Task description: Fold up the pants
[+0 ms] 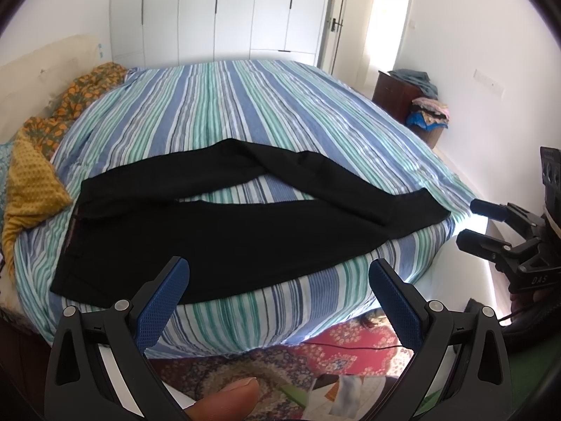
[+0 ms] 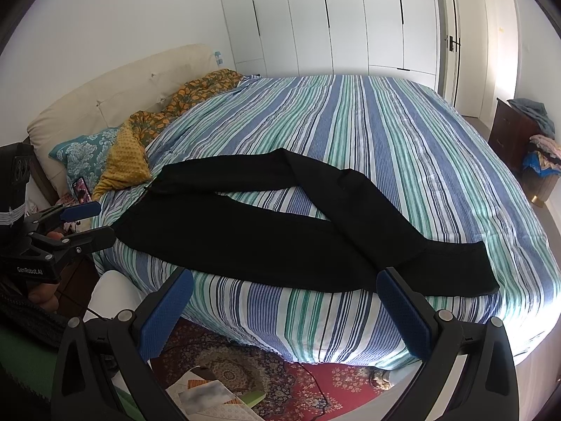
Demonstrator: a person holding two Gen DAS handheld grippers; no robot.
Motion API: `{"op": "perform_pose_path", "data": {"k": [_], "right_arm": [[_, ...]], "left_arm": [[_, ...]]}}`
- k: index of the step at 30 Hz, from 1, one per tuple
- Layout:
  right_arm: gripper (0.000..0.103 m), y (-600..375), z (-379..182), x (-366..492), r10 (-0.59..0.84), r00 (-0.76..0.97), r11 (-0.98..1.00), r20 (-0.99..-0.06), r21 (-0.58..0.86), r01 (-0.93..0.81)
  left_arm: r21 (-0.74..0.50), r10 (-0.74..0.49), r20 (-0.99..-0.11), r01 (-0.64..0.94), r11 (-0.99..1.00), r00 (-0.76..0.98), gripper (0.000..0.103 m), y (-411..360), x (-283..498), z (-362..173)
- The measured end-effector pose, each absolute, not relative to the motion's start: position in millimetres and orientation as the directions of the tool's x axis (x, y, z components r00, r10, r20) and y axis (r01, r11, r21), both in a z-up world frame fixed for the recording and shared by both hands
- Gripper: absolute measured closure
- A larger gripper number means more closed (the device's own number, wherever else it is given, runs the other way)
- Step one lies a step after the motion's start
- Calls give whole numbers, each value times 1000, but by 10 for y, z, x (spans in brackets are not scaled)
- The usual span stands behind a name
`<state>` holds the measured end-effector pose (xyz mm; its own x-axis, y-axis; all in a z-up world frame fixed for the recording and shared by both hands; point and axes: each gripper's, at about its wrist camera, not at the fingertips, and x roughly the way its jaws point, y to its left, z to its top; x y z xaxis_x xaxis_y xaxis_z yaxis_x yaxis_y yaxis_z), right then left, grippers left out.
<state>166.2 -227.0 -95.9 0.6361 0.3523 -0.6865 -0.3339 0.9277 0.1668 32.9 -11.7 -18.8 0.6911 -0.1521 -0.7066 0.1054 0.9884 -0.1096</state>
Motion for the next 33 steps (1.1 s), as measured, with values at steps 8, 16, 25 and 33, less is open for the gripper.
{"op": "perform_pose_path", "data": {"k": [8, 16, 25, 33], "right_arm": [[0, -2288, -983, 1681, 353, 632, 928, -689, 175, -328], [0, -2303, -990, 1682, 352, 635, 929, -688, 176, -326], [0, -2320, -983, 1675, 351, 637, 930, -686, 177, -323], [0, -2320, -983, 1675, 352, 636, 930, -687, 177, -323]], "left_arm": [[-102, -149, -711, 109, 989, 687, 1, -145, 354, -192], [-97, -145, -710, 108, 989, 689, 1, -160, 356, -188], [-94, -141, -710, 105, 990, 690, 1, -154, 357, -173], [-90, -135, -710, 101, 991, 691, 1, -150, 368, -163]]}}
